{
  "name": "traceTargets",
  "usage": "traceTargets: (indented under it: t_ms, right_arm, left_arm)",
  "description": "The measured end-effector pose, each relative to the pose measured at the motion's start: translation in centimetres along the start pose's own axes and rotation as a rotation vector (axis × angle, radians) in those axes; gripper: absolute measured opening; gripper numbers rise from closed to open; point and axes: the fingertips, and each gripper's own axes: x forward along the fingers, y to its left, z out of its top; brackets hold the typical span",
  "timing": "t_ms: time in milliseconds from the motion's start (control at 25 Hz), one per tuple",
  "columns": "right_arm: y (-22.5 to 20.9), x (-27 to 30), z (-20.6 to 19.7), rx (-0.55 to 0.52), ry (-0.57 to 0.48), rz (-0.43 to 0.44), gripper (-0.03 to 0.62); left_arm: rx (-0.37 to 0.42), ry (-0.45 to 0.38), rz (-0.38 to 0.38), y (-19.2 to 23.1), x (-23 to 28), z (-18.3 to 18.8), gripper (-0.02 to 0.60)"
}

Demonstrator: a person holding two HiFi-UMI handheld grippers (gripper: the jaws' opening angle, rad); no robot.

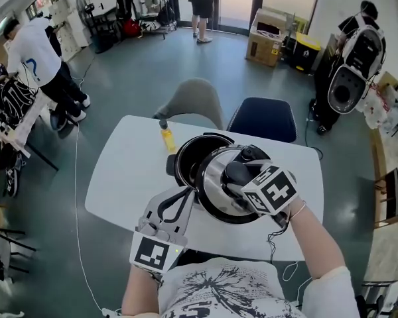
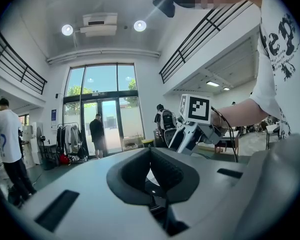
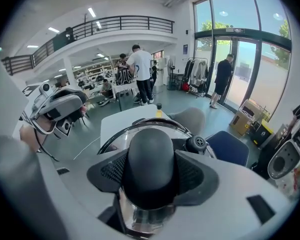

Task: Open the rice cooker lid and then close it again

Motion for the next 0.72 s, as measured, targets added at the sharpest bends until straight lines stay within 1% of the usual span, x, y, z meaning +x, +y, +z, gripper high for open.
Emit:
traceTargets:
  t_ms: [200,400,520,720]
  right_arm:
    - [-0.2,3.9,3.8,0.014,0.003,-0.007,0.295]
    - [-0.9,6.7,6.5,0.028,-0.003,-0.026,0.295]
    - [-1.1,8.7,7.3,0.045,0.002,-0.020,0.295]
    - [-1.7,11.0,8.0,0.068,0.014,-0.032,0.295]
  left_arm:
    - [-0.005,0.001,-0.013,5.1,0.6,-1.5,0.014]
    - [-0.007,0.015,-0.029,8.9,1.5,-2.8,0.014]
    - [-0.022,0.018,-0.033,10.7,2.1,-3.8,0.014]
    - [-0.024,0.020,-0.057,12.5,3.0,-4.9,0.014]
